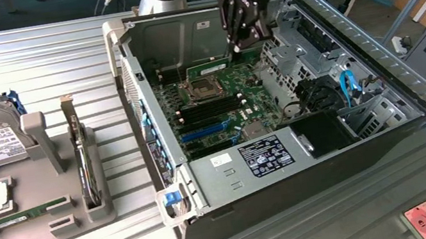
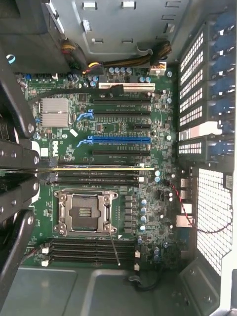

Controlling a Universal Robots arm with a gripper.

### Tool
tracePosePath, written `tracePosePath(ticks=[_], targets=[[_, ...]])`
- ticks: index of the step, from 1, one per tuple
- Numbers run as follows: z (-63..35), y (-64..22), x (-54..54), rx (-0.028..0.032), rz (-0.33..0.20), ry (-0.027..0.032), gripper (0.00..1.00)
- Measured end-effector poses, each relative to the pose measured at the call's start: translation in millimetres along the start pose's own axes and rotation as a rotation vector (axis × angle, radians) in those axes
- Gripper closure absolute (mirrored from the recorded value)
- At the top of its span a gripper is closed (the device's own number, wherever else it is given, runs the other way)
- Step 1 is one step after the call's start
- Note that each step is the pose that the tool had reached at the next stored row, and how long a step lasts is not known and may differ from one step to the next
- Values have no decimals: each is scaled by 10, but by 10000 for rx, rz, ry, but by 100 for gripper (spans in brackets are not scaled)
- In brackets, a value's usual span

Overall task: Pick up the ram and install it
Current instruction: 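Insert the ram into the slot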

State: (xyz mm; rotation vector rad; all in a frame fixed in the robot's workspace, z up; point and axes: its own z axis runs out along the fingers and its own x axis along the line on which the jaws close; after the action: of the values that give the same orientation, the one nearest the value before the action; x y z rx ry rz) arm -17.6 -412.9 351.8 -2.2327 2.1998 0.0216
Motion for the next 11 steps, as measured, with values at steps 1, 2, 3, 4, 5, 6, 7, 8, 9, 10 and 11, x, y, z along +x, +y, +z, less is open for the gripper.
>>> tracePosePath(ticks=[1, 2, 3, 4, 5, 6, 7, 8, 9, 10, 11], targets=[[1, 0, -6, 0, 0, 0, 88], [1, -1, -10, 0, -1, 0, 88], [2, -1, -10, 0, -1, -1, 88], [1, 0, -10, 0, -1, -1, 88], [2, 0, -10, 0, 0, -1, 88], [1, 0, -10, 0, -1, -1, 88], [1, 0, -10, 0, 0, 0, 88], [1, 0, -11, 0, 0, 0, 88], [1, 0, -11, 0, 0, 0, 88], [1, 0, -11, 0, 0, 0, 88], [1, 0, -11, 0, 0, -1, 88]])
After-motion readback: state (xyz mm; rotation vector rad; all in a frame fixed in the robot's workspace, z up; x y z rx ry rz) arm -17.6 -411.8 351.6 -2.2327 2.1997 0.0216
